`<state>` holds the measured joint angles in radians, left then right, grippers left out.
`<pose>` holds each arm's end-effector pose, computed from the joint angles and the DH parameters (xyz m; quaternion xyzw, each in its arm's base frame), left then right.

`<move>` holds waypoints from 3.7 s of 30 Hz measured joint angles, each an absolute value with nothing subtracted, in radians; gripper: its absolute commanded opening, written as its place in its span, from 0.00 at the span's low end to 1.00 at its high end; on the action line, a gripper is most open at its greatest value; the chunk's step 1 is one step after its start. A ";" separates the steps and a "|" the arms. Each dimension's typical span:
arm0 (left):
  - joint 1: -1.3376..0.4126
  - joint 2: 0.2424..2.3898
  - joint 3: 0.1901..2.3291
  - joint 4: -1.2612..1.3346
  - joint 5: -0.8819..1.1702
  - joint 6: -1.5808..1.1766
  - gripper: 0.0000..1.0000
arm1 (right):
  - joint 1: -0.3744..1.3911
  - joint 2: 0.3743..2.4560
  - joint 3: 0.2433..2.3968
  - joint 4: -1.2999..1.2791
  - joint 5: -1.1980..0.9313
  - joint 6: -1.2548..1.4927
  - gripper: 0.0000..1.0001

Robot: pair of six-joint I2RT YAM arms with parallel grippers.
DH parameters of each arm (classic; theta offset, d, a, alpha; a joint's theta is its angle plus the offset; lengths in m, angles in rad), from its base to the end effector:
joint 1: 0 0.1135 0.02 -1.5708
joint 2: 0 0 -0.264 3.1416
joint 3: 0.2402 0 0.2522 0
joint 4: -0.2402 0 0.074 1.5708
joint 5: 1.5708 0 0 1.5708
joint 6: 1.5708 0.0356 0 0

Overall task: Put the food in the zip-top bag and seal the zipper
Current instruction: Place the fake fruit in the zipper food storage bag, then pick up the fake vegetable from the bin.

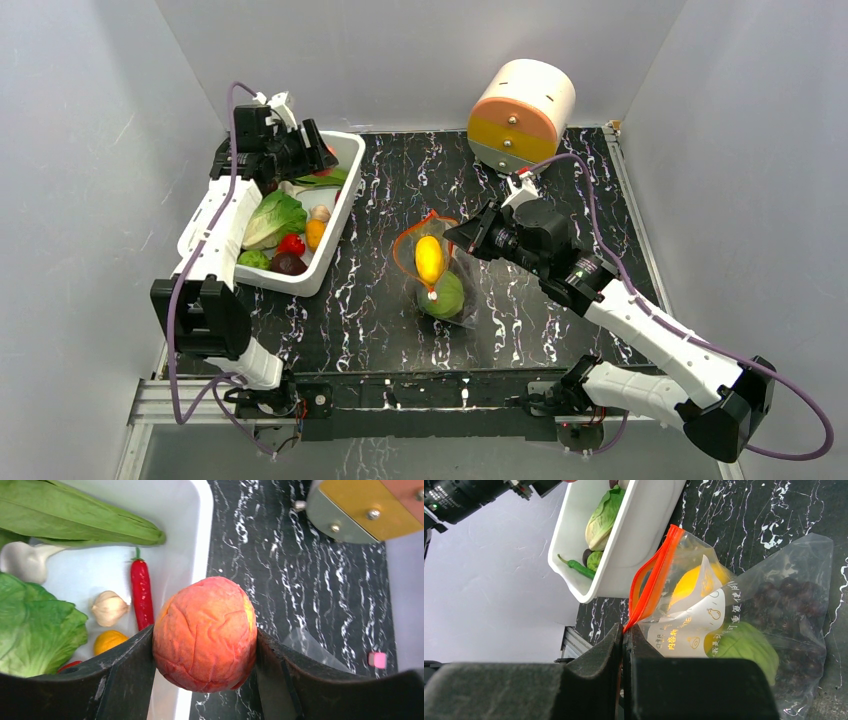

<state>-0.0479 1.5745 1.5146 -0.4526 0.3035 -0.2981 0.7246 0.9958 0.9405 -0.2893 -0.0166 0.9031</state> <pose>0.3623 -0.0280 0.3698 -0.0308 0.8562 -0.2144 0.4691 0.1699 0.1512 0.3444 0.0681 0.8150 0.4229 0.3902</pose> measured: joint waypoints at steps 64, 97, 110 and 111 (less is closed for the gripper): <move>-0.648 1.427 1.106 -0.134 0.643 -0.604 0.53 | 0.718 0.948 0.814 -0.076 -0.078 0.957 0.00; -0.671 1.427 1.165 -0.336 0.508 -0.590 0.73 | 0.718 0.851 0.573 0.149 -0.174 1.075 0.00; -0.671 1.416 1.202 -0.381 0.422 -0.597 0.77 | 0.718 0.842 0.574 0.123 -0.133 1.048 0.00; -0.671 1.416 1.208 -0.387 0.416 -0.593 0.76 | 0.718 0.842 0.574 0.123 -0.133 1.048 0.00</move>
<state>-0.6708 1.4162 1.2083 -0.3866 0.4156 -0.5934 0.7181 0.8417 0.5735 0.1226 -0.1329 1.0485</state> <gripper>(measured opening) 0.777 0.009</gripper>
